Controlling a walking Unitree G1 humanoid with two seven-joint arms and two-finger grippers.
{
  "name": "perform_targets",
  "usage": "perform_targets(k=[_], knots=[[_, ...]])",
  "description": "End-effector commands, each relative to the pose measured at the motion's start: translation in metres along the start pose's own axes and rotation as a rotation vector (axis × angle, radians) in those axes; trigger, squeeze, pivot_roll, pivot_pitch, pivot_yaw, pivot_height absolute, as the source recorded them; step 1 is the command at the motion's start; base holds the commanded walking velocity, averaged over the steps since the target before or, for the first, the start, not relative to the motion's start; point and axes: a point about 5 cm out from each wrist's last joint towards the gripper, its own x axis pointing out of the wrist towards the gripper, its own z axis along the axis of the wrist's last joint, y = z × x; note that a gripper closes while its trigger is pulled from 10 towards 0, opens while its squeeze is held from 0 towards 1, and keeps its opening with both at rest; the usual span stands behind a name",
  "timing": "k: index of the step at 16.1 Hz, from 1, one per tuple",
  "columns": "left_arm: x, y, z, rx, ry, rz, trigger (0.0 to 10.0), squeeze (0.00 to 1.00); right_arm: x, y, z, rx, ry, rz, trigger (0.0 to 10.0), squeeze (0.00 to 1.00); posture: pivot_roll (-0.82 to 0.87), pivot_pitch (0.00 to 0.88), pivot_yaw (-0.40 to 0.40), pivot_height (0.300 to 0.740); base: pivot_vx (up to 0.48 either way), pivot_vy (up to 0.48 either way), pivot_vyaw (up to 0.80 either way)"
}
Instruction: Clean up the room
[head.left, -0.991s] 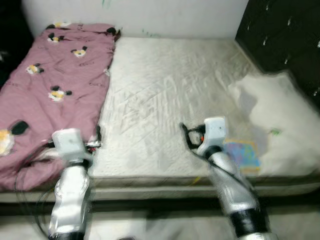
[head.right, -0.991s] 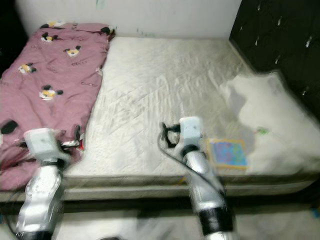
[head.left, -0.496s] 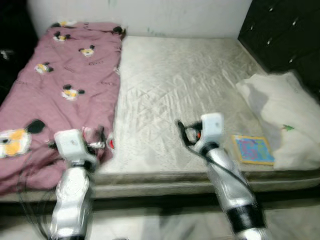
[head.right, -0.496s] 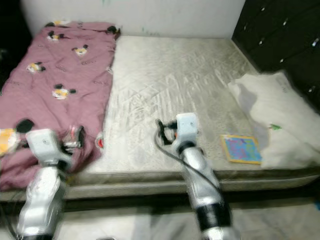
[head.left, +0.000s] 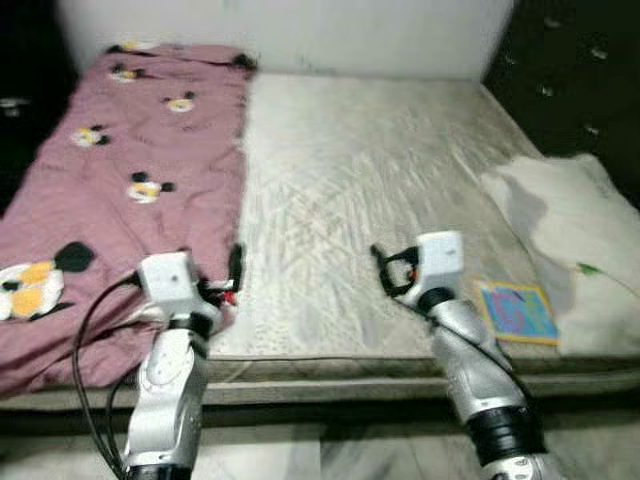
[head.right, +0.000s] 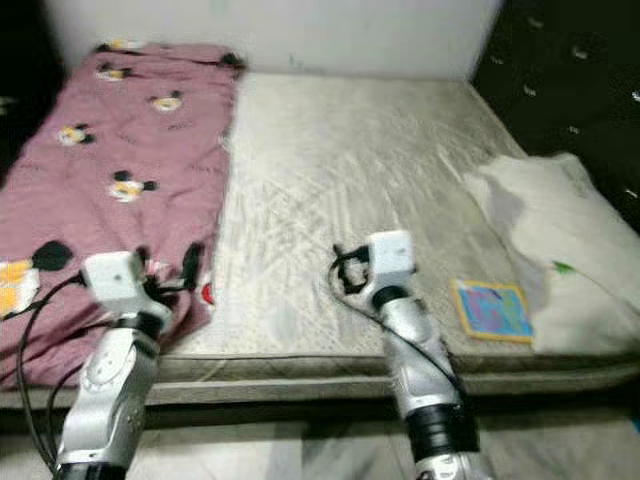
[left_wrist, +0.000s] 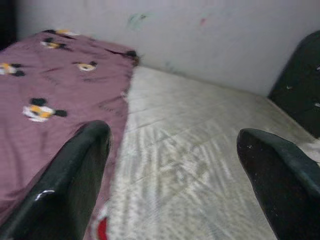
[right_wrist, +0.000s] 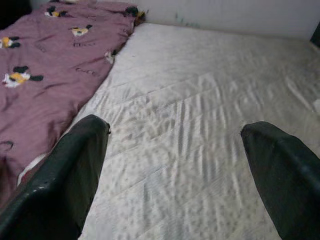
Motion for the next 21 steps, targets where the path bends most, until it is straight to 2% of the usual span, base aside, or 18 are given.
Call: perform_targets(k=[1,7,8,9,10,12,21], knots=[[-0.001,0.007,0.002,0.009,-0.004,0.014,10.0,0.0,0.003,0.008,0.002,-0.002,-0.005,0.015,10.0,0.0,0.06,0.079,-0.058,0.74,0.458,0.0,0.0],[-0.002,0.007,0.002,0.001,0.002,0.017,10.0,0.0,0.003,0.006,0.0,-0.01,-0.002,0.006,10.0,0.0,0.06,0.091,-0.058,0.74,0.423,0.0,0.0],[-0.001,0.007,-0.001,-0.01,0.022,0.054,10.0,0.0,0.003,0.004,-0.001,-0.013,0.001,0.001,10.0,0.0,0.06,0.091,-0.058,0.74,0.0,0.0,0.0],[0.001,0.011,-0.008,0.024,0.075,0.12,10.0,0.0,0.003,0.003,-0.003,-0.015,0.005,-0.004,10.0,0.0,0.06,0.092,-0.056,0.74,0.0,0.0,0.0],[0.001,0.01,-0.009,0.01,0.089,0.1,10.0,0.0,0.003,0.002,-0.003,-0.017,0.006,-0.008,10.0,0.0,0.06,0.092,-0.056,0.74,0.0,0.0,0.0],[0.001,0.007,-0.006,0.004,0.058,0.061,10.0,0.0,0.003,0.001,-0.004,-0.015,0.007,-0.014,10.0,0.0,0.06,0.092,-0.056,0.74,0.0,0.356,0.0],[0.001,0.009,-0.009,-0.022,0.082,0.083,10.0,0.0,0.003,0.003,-0.005,-0.016,0.007,-0.008,10.0,0.0,0.06,0.096,-0.054,0.74,0.0,0.48,0.0]])
